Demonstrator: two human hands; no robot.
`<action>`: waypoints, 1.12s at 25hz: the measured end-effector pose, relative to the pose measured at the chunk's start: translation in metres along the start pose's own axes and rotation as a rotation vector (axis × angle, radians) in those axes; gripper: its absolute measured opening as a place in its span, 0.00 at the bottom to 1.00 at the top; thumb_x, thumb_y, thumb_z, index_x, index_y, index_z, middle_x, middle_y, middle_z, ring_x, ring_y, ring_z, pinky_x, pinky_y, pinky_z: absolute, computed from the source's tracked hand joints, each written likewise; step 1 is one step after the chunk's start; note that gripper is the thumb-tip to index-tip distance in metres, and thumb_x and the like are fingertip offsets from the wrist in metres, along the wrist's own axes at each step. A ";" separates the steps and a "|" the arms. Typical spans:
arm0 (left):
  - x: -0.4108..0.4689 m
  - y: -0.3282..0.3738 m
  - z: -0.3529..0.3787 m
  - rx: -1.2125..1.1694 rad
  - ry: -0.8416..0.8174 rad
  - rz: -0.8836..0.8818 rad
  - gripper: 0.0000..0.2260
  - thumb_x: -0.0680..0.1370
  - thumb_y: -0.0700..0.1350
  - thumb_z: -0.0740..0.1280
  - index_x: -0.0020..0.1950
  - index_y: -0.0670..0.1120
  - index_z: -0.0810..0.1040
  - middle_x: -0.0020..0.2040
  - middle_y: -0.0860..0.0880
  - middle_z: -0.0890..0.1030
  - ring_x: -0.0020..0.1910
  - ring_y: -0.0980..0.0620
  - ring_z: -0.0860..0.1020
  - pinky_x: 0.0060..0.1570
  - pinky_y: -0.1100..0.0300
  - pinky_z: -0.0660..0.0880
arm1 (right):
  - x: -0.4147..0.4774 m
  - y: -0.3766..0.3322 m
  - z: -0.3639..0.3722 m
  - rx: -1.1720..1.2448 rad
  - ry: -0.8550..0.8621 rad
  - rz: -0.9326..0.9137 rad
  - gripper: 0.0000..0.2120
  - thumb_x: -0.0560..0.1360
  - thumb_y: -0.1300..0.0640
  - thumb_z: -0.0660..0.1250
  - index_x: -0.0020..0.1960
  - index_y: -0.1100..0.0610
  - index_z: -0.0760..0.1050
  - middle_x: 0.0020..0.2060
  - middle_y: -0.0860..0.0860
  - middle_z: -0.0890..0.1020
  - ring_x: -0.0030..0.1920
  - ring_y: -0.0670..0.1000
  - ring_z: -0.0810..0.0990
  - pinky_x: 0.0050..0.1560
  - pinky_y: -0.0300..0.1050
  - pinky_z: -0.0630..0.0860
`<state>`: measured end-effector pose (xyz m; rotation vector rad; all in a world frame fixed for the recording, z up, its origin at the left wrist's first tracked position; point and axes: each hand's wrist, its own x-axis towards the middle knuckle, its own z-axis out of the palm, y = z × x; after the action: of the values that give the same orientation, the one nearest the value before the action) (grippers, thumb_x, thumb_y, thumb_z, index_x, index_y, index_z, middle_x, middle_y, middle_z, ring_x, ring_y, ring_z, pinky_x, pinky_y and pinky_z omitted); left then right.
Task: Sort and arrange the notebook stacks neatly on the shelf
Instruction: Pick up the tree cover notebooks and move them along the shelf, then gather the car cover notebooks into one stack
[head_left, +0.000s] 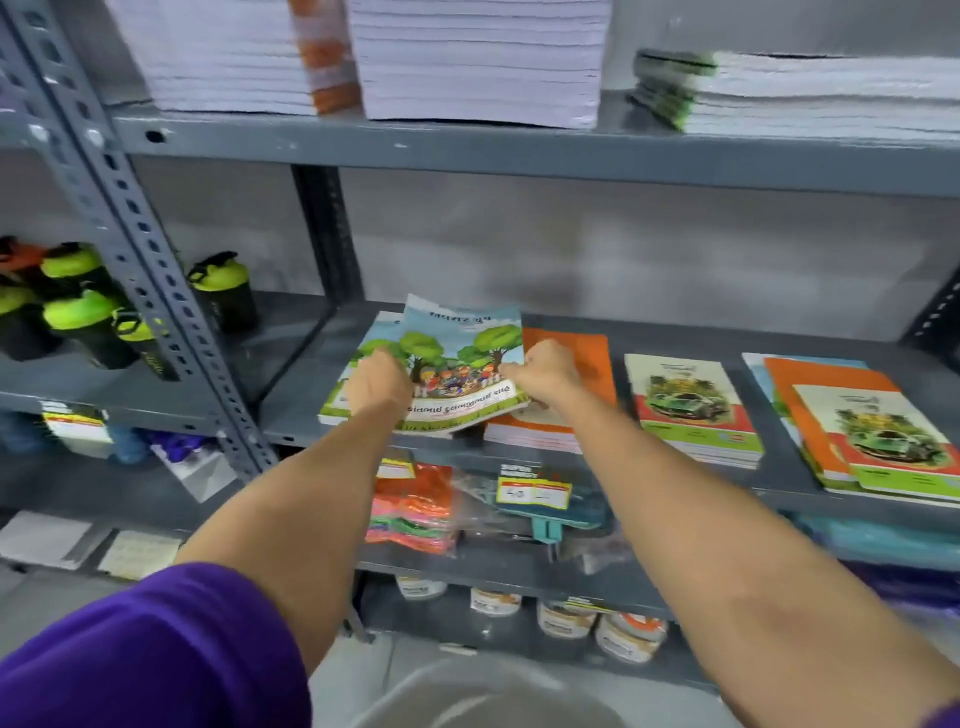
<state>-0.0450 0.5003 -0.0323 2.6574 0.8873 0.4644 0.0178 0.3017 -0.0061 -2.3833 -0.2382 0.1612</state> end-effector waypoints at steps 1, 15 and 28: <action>0.006 -0.018 -0.004 0.033 0.002 -0.005 0.06 0.76 0.38 0.60 0.48 0.41 0.76 0.47 0.40 0.82 0.46 0.39 0.80 0.38 0.53 0.70 | -0.001 -0.012 0.017 -0.036 -0.002 -0.013 0.17 0.71 0.50 0.72 0.31 0.58 0.72 0.31 0.50 0.77 0.29 0.48 0.74 0.21 0.39 0.64; 0.024 -0.013 0.006 0.198 -0.118 0.058 0.13 0.72 0.39 0.63 0.56 0.42 0.76 0.61 0.44 0.71 0.47 0.43 0.76 0.38 0.53 0.71 | -0.006 -0.018 0.026 -0.275 0.085 0.044 0.14 0.72 0.48 0.71 0.40 0.59 0.73 0.39 0.54 0.77 0.41 0.57 0.79 0.32 0.44 0.69; -0.131 0.312 0.112 -0.026 -0.251 0.458 0.11 0.74 0.44 0.62 0.54 0.44 0.79 0.53 0.44 0.80 0.51 0.42 0.80 0.45 0.54 0.75 | -0.019 0.238 -0.209 -0.497 0.306 0.421 0.15 0.69 0.56 0.71 0.54 0.58 0.78 0.53 0.56 0.82 0.53 0.58 0.81 0.46 0.47 0.77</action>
<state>0.0633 0.1606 -0.0423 2.8064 0.1946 0.2272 0.0672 -0.0118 -0.0149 -2.8799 0.4196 -0.0808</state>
